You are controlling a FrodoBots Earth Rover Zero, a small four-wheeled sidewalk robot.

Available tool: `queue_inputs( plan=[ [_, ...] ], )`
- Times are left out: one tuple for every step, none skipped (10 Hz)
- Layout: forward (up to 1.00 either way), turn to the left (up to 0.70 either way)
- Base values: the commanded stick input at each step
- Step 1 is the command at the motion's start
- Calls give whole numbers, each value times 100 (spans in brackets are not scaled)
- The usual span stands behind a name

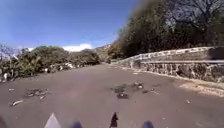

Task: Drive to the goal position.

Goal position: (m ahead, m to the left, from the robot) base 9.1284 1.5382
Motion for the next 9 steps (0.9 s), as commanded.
queue_inputs(
  plan=[
    [85,0],
    [85,0],
    [85,0],
    [85,0],
    [85,0],
    [85,0],
    [85,0],
    [85,0],
    [85,0]
  ],
)
